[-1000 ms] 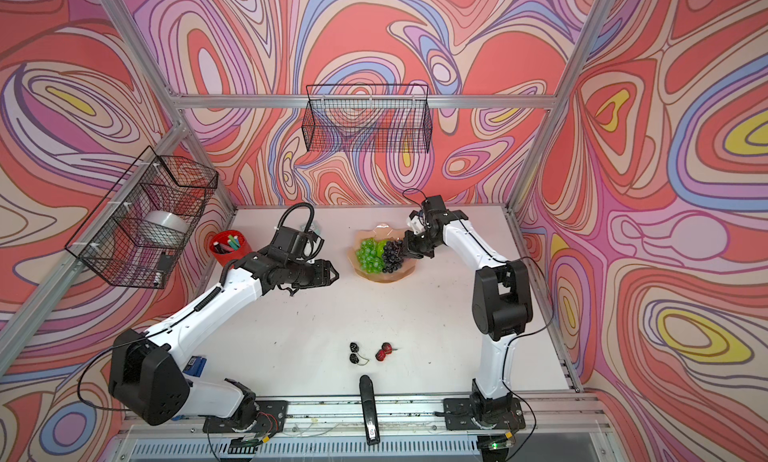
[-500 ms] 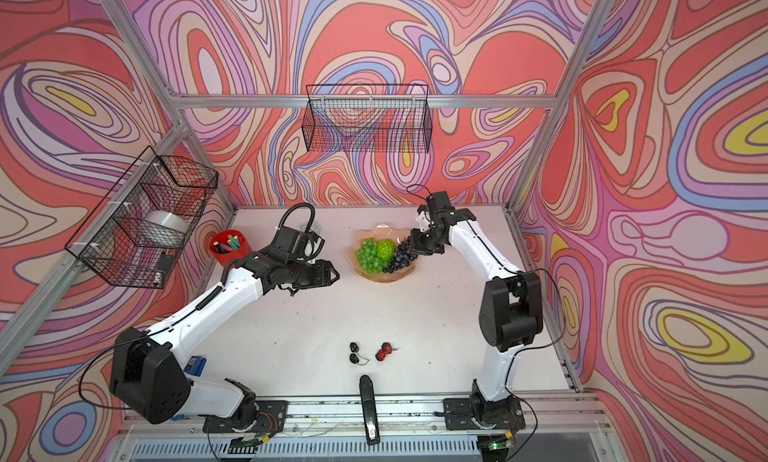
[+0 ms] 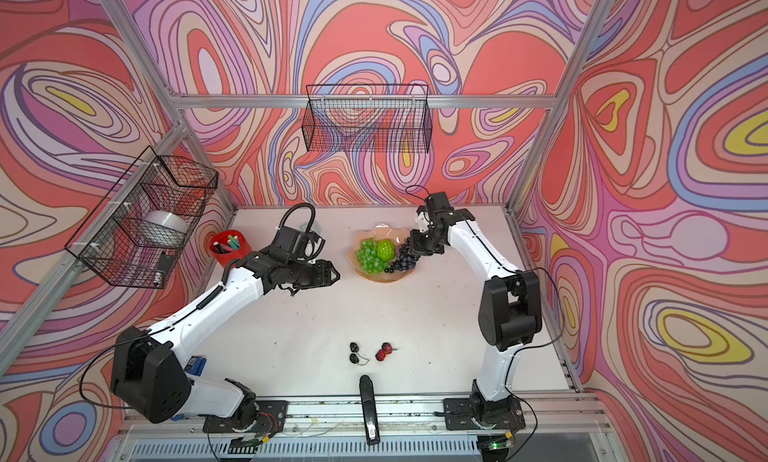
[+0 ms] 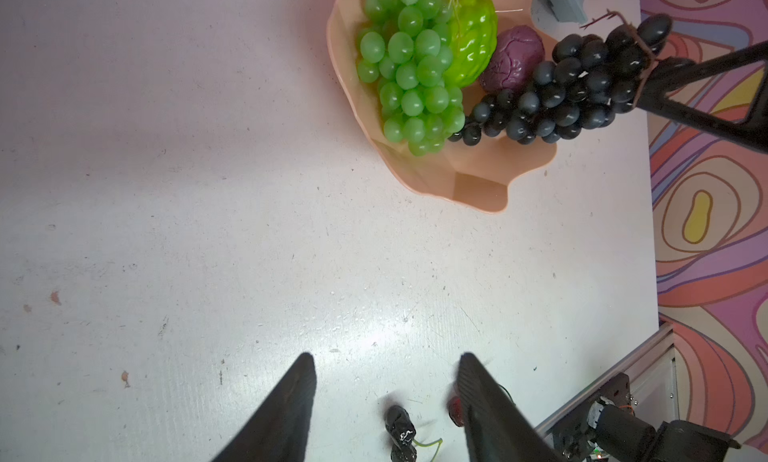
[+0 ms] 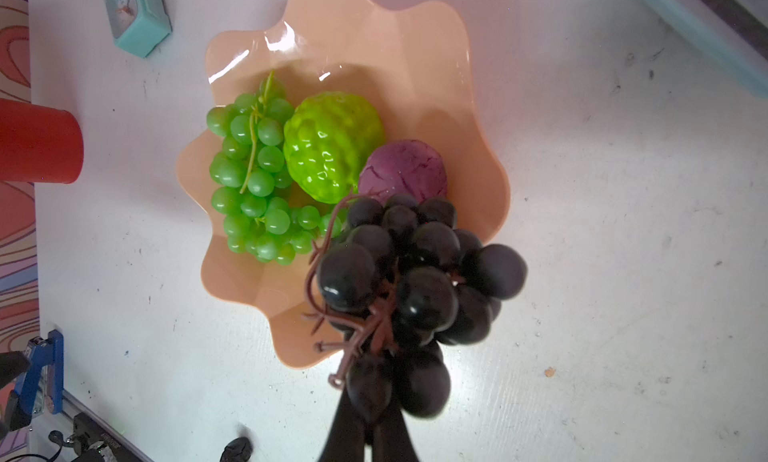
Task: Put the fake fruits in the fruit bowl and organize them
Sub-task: 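Lower the dark grapes into the bowl and open the right gripper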
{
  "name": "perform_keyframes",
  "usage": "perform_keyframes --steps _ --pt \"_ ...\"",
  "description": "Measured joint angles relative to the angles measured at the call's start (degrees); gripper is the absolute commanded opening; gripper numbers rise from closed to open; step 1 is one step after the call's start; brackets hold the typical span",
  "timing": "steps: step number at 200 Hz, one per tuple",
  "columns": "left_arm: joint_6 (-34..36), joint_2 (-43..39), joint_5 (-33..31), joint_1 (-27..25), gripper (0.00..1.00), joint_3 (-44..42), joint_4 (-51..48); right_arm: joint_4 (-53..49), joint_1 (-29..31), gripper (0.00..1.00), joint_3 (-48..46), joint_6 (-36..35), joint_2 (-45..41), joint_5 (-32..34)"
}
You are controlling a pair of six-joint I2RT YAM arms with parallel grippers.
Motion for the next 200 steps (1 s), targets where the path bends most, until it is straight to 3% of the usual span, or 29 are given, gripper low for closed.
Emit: perform_keyframes --steps 136,200 --pt "0.13 0.02 -0.09 0.0 0.59 0.0 -0.02 -1.99 12.13 0.0 9.4 -5.49 7.74 12.39" --pt "0.13 0.02 -0.31 0.0 0.59 0.0 -0.04 -3.02 16.0 0.0 9.44 -6.62 9.53 15.58"
